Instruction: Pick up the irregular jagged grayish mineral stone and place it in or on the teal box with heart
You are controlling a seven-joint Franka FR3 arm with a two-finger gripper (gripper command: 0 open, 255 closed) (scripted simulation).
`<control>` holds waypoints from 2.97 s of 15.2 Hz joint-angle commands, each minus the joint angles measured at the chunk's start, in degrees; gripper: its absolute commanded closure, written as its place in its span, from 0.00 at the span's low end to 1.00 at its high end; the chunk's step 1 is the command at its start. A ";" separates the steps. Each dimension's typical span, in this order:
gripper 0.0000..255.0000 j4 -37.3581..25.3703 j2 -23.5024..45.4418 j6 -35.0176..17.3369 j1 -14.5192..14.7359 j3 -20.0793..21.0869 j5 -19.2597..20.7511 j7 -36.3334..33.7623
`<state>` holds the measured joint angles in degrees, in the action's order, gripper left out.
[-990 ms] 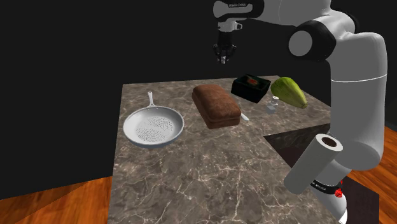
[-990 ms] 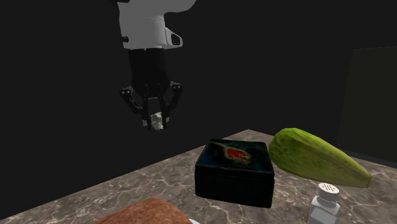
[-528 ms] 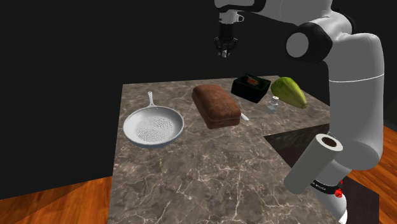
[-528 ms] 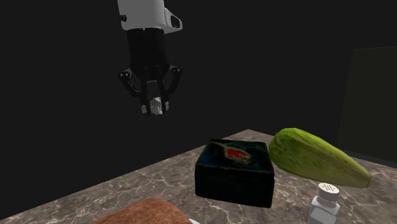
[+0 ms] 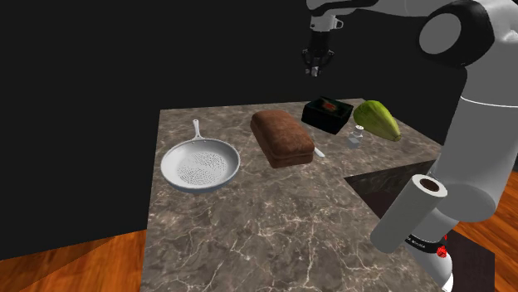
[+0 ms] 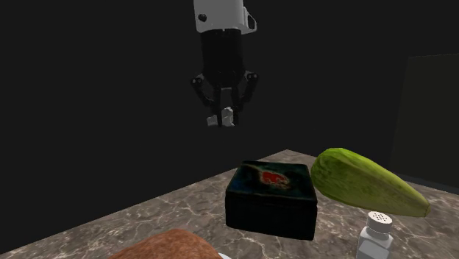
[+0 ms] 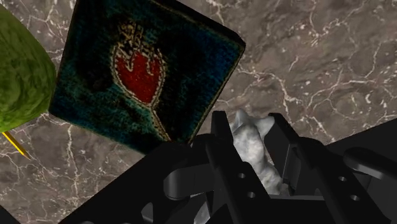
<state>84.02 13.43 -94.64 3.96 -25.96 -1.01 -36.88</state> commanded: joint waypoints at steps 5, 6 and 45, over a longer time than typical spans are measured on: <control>1.00 10.99 -9.38 -2.78 -1.31 -2.20 4.03 3.55; 1.00 11.92 -10.24 -2.97 -1.50 -2.41 4.43 3.91; 0.00 15.95 -10.16 -7.03 -1.27 -2.20 4.44 3.22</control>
<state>99.98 3.27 -101.69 2.68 -28.16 3.43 -33.65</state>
